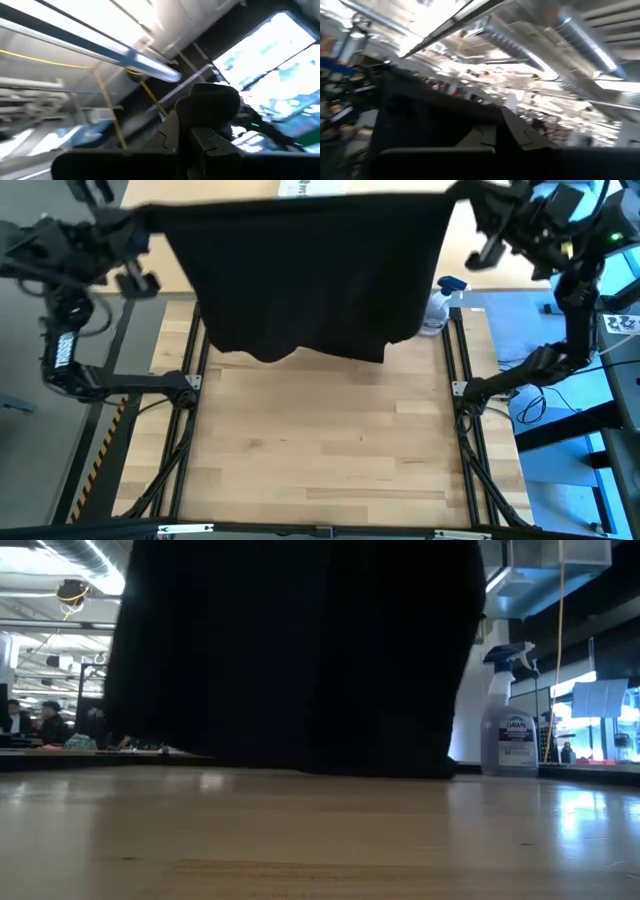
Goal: Fold Laundry from Bin
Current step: Fold the black shirt
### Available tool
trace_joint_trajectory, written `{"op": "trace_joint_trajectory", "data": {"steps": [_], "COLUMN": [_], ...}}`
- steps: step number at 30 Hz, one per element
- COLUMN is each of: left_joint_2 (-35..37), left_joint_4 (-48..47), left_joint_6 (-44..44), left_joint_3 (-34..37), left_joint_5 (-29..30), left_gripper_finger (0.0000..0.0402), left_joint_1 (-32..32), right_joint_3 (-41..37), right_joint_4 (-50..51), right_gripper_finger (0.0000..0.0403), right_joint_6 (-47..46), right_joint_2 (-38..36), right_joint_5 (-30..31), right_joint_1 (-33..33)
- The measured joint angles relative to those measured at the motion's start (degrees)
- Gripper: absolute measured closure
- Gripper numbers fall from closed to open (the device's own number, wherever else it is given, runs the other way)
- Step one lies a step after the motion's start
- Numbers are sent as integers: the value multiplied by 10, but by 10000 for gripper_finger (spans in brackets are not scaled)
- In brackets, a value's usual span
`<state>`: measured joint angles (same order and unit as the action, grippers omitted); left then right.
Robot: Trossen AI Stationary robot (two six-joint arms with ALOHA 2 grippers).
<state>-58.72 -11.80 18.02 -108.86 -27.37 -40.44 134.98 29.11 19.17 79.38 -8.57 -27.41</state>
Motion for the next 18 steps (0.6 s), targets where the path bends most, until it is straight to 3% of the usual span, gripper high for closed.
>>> {"op": "trace_joint_trajectory", "data": {"steps": [4,8,12,18], "left_joint_2": [43,104,180,253], "left_joint_4": [-123,-147,-78,60], "left_joint_6": [40,58,64,33], "left_joint_3": [12,106,252,414], "left_joint_5": [-7,-7,8,7], "left_gripper_finger": [401,402,402,402], "left_joint_1": [34,61,78,102], "right_joint_3": [0,-68,-203,-428], "right_joint_4": [85,117,39,-183], "right_gripper_finger": [403,403,403,403], "right_joint_6": [36,104,155,200], "right_joint_2": [-8,-10,-20,-94], "right_joint_5": [38,199,330,433], "right_joint_1": [104,246,358,476]}}
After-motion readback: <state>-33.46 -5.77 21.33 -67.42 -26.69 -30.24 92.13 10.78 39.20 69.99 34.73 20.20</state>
